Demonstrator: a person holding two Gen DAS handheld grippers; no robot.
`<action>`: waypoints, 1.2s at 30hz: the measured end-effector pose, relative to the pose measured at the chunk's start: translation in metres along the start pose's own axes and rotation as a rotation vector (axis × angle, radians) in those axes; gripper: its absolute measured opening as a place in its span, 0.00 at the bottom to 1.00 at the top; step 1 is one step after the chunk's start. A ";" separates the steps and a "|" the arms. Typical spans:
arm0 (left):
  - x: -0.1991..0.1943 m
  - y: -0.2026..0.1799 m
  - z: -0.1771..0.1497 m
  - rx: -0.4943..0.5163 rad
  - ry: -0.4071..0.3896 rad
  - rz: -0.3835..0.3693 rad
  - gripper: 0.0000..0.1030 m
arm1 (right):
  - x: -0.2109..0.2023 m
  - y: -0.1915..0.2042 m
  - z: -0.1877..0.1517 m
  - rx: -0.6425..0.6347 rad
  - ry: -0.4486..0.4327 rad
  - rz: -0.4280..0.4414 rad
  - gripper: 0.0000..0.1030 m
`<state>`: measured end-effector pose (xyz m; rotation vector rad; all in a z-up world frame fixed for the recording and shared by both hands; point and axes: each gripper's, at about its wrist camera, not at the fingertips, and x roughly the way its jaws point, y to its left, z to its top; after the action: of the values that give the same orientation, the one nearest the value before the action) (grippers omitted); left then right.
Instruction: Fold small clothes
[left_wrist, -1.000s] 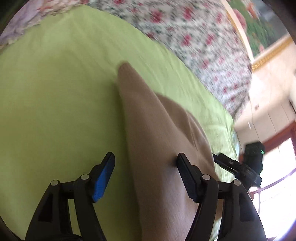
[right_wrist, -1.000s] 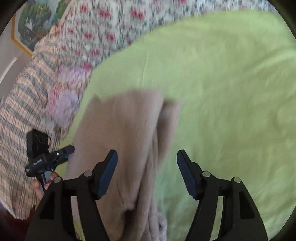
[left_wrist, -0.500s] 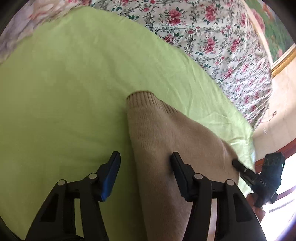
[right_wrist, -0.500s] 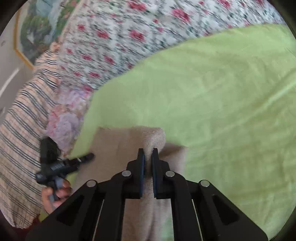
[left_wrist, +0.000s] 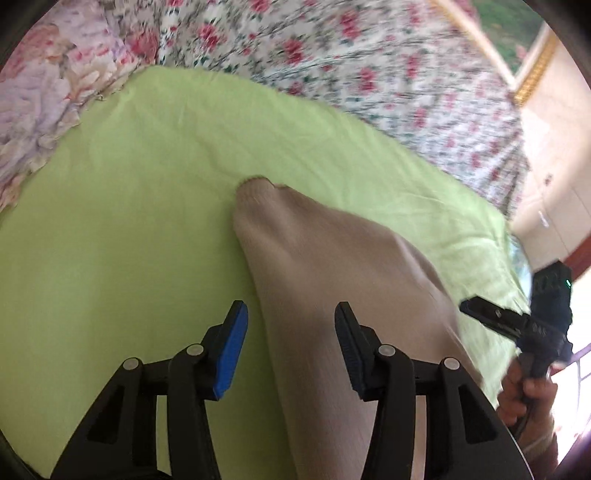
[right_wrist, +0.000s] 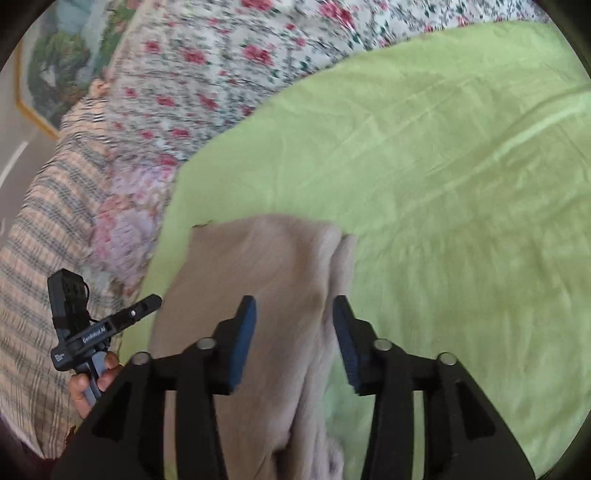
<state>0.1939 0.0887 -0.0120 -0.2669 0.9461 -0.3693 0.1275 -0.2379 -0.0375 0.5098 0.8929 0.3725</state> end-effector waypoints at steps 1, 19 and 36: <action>-0.013 -0.004 -0.015 0.013 -0.015 0.002 0.48 | -0.009 0.005 -0.009 -0.011 0.003 0.005 0.44; -0.053 -0.047 -0.175 0.178 0.022 0.073 0.62 | -0.030 0.043 -0.099 -0.088 0.120 -0.026 0.44; -0.040 -0.018 -0.174 -0.074 0.048 0.074 0.12 | -0.077 0.039 -0.100 -0.113 -0.132 0.192 0.06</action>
<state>0.0259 0.0781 -0.0731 -0.2912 1.0157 -0.2742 -0.0019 -0.2190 -0.0185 0.5113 0.6935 0.5547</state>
